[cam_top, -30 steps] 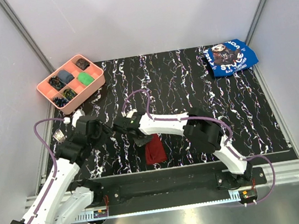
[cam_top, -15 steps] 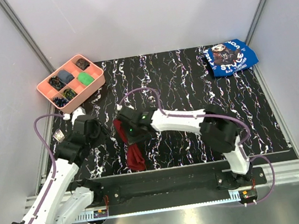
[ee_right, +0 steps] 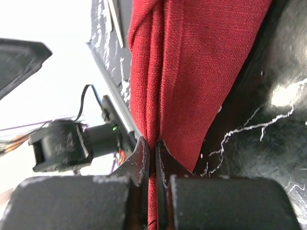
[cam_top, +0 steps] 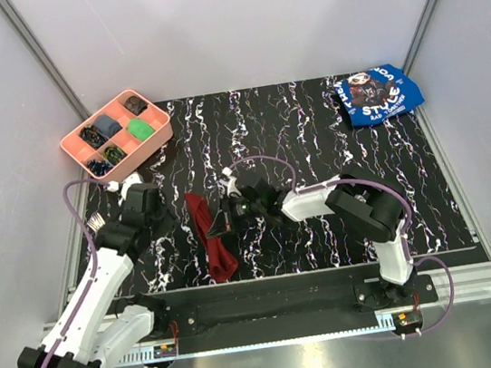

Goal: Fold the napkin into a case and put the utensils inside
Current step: Turn over the smaller rectangle-folded napkin at the center of the board.

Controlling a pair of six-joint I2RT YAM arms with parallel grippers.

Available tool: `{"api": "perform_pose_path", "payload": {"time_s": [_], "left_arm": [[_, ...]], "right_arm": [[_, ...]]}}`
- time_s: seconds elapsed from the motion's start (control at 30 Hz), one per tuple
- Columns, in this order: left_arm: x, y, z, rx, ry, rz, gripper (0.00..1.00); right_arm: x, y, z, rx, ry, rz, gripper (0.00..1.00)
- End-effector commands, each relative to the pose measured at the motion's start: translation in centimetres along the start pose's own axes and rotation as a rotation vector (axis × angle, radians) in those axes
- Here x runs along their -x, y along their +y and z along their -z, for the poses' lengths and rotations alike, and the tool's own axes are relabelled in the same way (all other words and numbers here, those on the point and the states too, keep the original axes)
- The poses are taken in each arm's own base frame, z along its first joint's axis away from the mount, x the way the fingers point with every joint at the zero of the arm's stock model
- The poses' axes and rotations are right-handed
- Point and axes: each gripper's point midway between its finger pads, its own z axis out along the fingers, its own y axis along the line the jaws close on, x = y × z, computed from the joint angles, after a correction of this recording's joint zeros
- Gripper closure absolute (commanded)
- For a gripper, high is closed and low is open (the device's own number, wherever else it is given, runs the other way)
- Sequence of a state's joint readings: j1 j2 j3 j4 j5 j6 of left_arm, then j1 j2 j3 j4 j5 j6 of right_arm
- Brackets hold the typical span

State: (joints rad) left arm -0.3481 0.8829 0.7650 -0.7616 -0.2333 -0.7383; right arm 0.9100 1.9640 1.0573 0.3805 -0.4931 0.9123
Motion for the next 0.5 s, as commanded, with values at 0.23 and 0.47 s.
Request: {"api": "perform_pose_path", "payload": {"time_s": [0.23, 0.47], "left_arm": [[-1.1, -4.3, -3.0, -0.212, 0.047, -0.043, 0.60], [-2.9, -8.4, -4.9, -0.349, 0.161, -0.087, 0.60]], "right_arm": [[0.7, -0.6, 3.5, 0.245, -0.049, -0.044, 0.87], [1.6, -7.1, 9.2, 0.101, -0.060, -0.103, 0.49]]}}
